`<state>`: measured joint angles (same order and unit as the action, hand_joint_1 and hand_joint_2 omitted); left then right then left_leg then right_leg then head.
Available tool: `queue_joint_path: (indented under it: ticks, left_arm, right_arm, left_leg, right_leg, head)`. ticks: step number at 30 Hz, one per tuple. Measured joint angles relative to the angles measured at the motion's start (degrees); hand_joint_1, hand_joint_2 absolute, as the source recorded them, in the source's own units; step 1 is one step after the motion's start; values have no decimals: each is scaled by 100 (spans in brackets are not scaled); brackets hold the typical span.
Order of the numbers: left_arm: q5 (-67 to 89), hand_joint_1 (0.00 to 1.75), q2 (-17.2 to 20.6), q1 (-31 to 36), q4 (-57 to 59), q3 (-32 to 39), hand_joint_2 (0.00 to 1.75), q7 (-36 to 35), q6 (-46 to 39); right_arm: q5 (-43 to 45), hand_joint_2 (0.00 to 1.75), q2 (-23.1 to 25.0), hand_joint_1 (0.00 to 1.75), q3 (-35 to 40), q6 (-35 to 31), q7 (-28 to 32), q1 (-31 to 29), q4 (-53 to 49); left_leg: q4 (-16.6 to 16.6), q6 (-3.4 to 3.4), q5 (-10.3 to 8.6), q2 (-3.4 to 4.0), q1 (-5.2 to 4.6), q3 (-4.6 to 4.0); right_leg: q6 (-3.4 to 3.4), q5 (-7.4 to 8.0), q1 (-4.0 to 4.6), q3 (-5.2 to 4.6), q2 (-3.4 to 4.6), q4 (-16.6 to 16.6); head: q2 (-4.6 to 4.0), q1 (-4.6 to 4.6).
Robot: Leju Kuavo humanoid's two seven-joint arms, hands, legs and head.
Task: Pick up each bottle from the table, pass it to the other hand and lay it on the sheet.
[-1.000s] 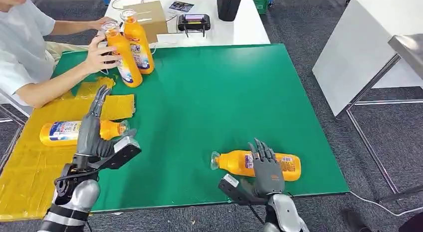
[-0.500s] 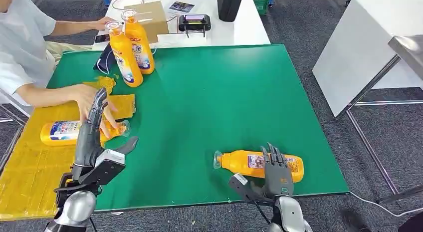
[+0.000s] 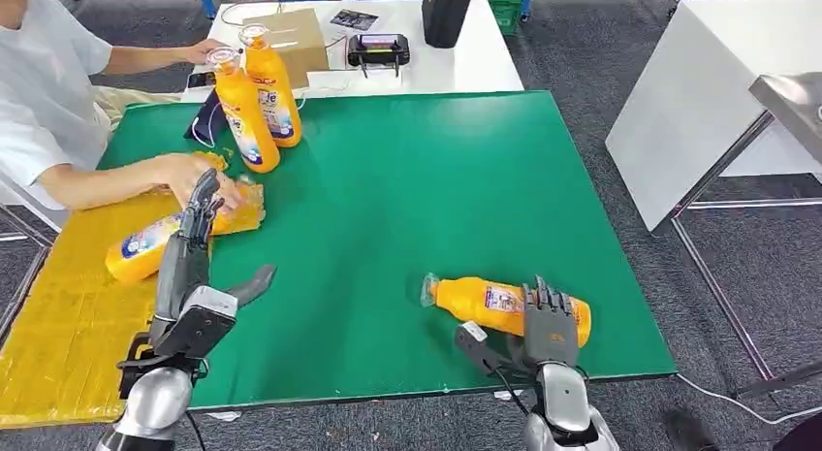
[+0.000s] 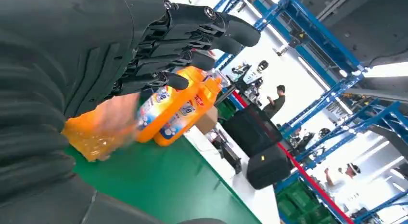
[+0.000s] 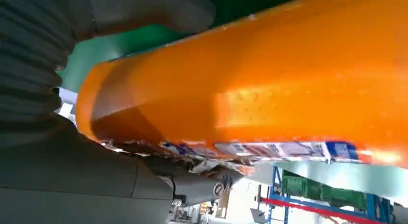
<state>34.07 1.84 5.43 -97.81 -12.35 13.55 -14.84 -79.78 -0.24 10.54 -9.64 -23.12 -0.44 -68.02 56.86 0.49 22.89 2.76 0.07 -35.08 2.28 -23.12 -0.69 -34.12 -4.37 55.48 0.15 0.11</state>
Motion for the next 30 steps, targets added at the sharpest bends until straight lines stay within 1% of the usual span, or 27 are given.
queue_joint_path:
  ticks: [5, 7, 9, 12, 16, 18, 19, 20, 21, 22, 23, 24, 27, 30]
  left_arm:
    - [-120, 0, -7, 86, 83, -101, 175, 15, 11]
    - [-146, 0, -7, 113, 111, -127, 175, -7, 11]
    - [-166, 0, -9, 130, 135, -140, 175, -13, 9]
    - [-175, 0, -9, 153, 159, -146, 175, -15, 7]
    - [-229, 0, -9, 132, 210, -146, 175, 39, -28]
    - [-232, 0, -9, 45, 208, -146, 175, 94, -35]
    - [-223, 0, -7, -32, 190, -146, 175, 109, 6]
    - [-188, 0, -4, -123, 147, -146, 175, 109, 76]
    - [-166, 0, -2, -197, 105, -146, 175, 109, 120]
    - [-159, 0, 0, -242, 81, -146, 175, 109, 140]
    - [-146, 0, 0, -267, 63, -146, 175, 107, 173]
    - [-140, 0, 0, -289, 50, -146, 175, 105, 257]
    - [-400, 0, 13, -363, 37, -201, 175, 177, 768]
    - [-638, 0, 26, -397, 37, -384, 175, 324, 1180]
  right_arm:
    - [37, 175, -66, 173, 35, 173, 33, -225, 260]
    - [85, 175, -79, 173, 59, 247, 44, -299, 323]
    - [111, 175, -94, 175, 85, 269, 55, -336, 378]
    - [160, 175, -120, 175, 111, 293, 125, -383, 439]
    - [877, 175, -179, 175, 166, 165, 799, -403, 454]
    - [1229, 175, -190, 175, 164, -237, 1065, -299, 380]
    - [1433, 175, -186, 175, 164, -532, 1238, -212, 180]
    - [1593, 175, -157, 175, 160, -758, 1358, -69, -73]
    - [1639, 175, -131, 175, 160, -936, 1442, 70, -301]
    - [1652, 175, -98, 175, 168, -964, 1473, 166, -475]
    - [1687, 175, -68, 175, 170, -982, 1506, 235, -611]
    - [1809, 175, -39, 175, 170, -1040, 1633, 296, -756]
    - [2578, 175, 33, 175, 190, -1485, 2543, 535, -1317]
    - [3267, 175, 155, 175, 208, -2045, 3380, 621, -2003]
  left_leg:
    - [0, 9, 8, 2, 5, 51]
    - [-1, -7, 25, 9, 9, 74]
    - [-2, 2, 32, 19, 13, 91]
    - [-2, 7, 35, 19, 14, 109]
    - [-3, 13, 44, 35, 16, 135]
    - [-3, 17, 54, 36, 15, 139]
    - [-3, 14, 54, 35, 14, 135]
    - [-3, 13, 49, 33, 13, 122]
    - [-2, 25, 33, 29, 12, 101]
    - [-1, 13, 18, 28, 12, 73]
    - [0, 11, 12, 28, 12, 46]
    - [0, 11, 4, 28, 12, 23]
    - [0, 13, 0, 9, 12, -9]
    - [0, 11, 3, 13, 11, -32]
  right_leg:
    - [8, -12, 0, 56, 1, -14]
    - [5, -15, 1, 76, 7, -22]
    - [-10, -46, 3, 97, 15, -28]
    - [-5, -58, 3, 120, 16, -31]
    - [-5, -58, 3, 152, 32, -37]
    - [-4, -58, 2, 162, 34, -38]
    - [-3, -58, 2, 157, 33, -38]
    - [-1, -56, 2, 150, 33, -38]
    - [6, -41, 2, 164, 31, -36]
    - [20, -3, 3, 161, 32, -34]
    - [19, 34, 5, 129, 32, -29]
    - [18, 35, 7, 107, 31, -27]
    - [17, 29, 9, 80, 26, -24]
    - [16, 27, 9, 53, 28, -24]
  head:
    - [0, 0]
    - [0, 0]
    - [0, 2]
    - [0, 2]
    - [0, 2]
    - [0, 2]
    - [0, 2]
    - [0, 2]
    - [0, 2]
    - [0, -2]
    - [0, -2]
    - [0, -4]
    - [0, 0]
    - [0, -2]
